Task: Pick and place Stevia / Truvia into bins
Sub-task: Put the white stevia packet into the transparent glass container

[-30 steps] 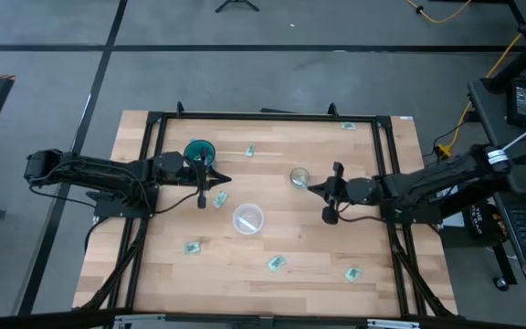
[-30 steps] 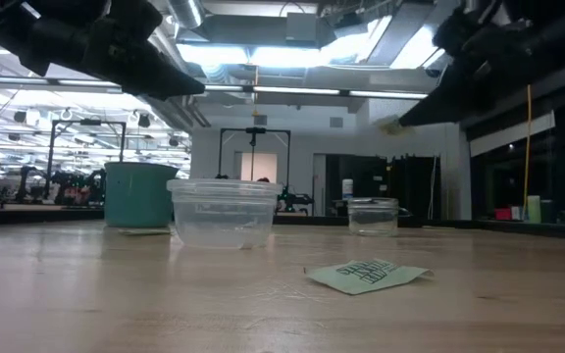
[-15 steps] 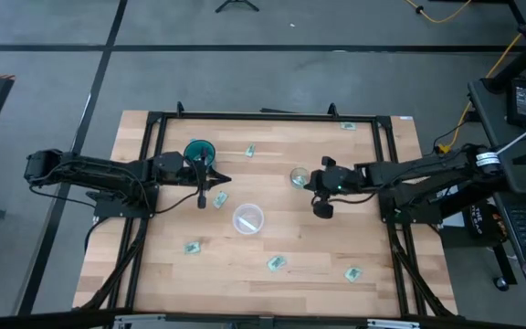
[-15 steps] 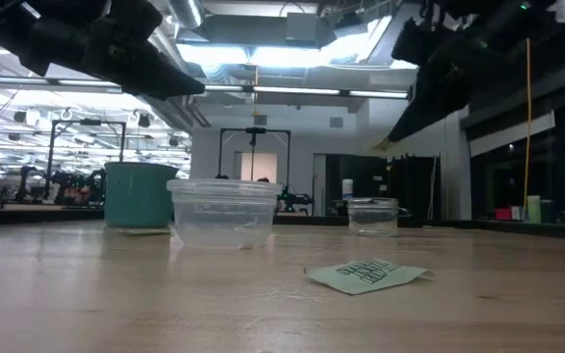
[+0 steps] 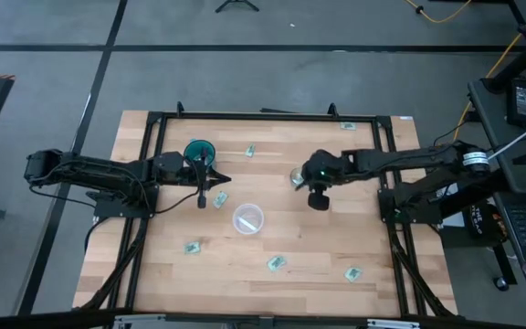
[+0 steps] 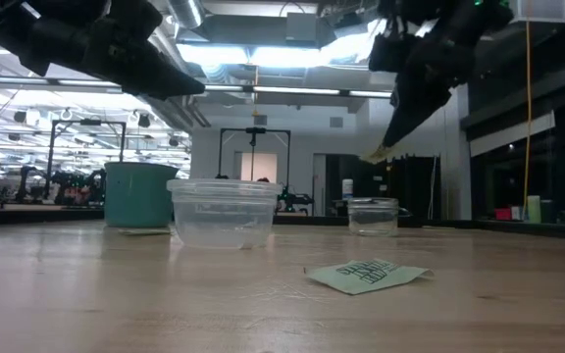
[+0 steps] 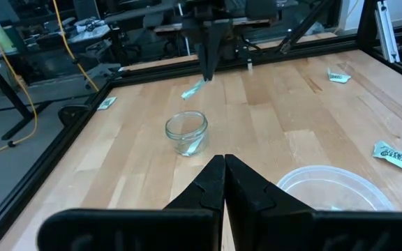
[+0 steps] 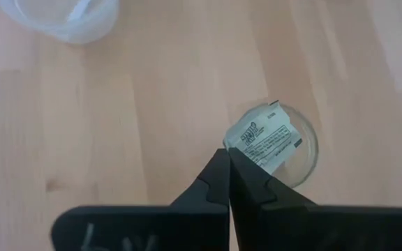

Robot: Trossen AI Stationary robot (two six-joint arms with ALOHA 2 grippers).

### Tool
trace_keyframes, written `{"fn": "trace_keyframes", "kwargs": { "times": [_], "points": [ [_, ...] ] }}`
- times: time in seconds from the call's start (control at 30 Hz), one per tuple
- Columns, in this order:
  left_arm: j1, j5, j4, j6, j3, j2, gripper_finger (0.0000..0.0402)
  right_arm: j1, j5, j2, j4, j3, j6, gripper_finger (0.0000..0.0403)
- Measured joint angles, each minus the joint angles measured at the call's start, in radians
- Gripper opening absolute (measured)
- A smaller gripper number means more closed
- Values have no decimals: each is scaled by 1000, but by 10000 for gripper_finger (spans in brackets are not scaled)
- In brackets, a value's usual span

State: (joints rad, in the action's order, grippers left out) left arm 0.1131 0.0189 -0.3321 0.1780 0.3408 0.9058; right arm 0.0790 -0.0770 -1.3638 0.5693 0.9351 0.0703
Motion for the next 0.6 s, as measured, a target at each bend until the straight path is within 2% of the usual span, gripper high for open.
{"fn": "trace_keyframes", "kwargs": {
  "times": [0.47, 0.6],
  "points": [
    [0, 0, 0, 0, 0, 0, 4, 109, 206, -71, 38, 34, 2, 0],
    [0, 0, 0, 0, 0, 0, 4, 127, 210, -75, 36, 34, 29, 0]
  ]
}}
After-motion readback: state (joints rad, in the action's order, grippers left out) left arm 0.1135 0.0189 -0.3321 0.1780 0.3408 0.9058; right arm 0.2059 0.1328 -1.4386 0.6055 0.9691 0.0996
